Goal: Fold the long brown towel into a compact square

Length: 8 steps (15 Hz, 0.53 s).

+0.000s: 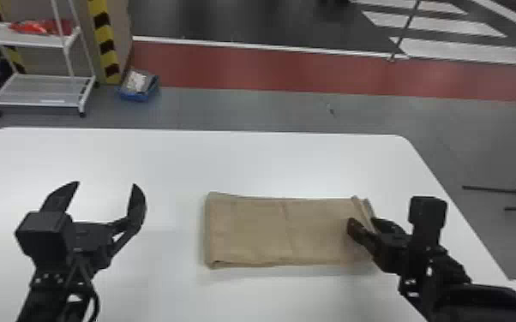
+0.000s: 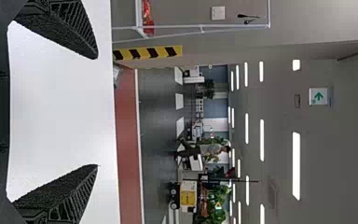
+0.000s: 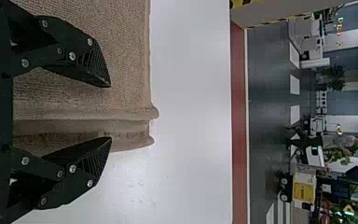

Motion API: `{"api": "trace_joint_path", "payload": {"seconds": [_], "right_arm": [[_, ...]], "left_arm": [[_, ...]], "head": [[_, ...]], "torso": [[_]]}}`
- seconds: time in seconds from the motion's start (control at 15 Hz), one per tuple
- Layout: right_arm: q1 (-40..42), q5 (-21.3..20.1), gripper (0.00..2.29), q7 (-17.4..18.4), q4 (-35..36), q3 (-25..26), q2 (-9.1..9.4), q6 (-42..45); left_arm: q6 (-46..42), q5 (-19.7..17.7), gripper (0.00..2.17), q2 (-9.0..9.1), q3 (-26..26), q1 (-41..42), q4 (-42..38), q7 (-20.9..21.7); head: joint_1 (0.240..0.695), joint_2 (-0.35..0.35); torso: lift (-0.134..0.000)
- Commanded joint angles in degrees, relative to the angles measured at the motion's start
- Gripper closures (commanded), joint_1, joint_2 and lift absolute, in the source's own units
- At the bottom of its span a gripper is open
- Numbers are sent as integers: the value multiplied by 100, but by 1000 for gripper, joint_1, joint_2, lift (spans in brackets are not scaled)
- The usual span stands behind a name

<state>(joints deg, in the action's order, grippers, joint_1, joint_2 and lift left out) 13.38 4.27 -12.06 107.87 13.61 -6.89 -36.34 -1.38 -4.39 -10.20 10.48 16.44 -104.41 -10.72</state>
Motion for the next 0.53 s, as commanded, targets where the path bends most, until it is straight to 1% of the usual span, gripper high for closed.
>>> {"api": "trace_joint_path", "payload": {"seconds": [0.0,0.07,0.2,0.27,0.47], "right_arm": [[15,48,589,-15,42,-7,3,-18],[24,65,589,-33,50,-7,-6,-18],[24,74,890,-50,59,11,-6,-89],[15,83,934,-68,59,11,-6,-124],[24,101,937,-86,156,28,-6,-141]], "left_arm": [[11,0,39,0,7,0,0,-1],[11,9,39,0,-2,0,0,-1],[11,9,39,-8,-2,0,0,-9],[11,9,39,0,-2,0,0,-9],[11,9,39,-8,-2,0,18,-9]], "head": [[695,-171],[695,-169],[695,-167],[695,-166],[695,-165]], "torso": [[-115],[-115],[-115],[-115],[-115]]}}
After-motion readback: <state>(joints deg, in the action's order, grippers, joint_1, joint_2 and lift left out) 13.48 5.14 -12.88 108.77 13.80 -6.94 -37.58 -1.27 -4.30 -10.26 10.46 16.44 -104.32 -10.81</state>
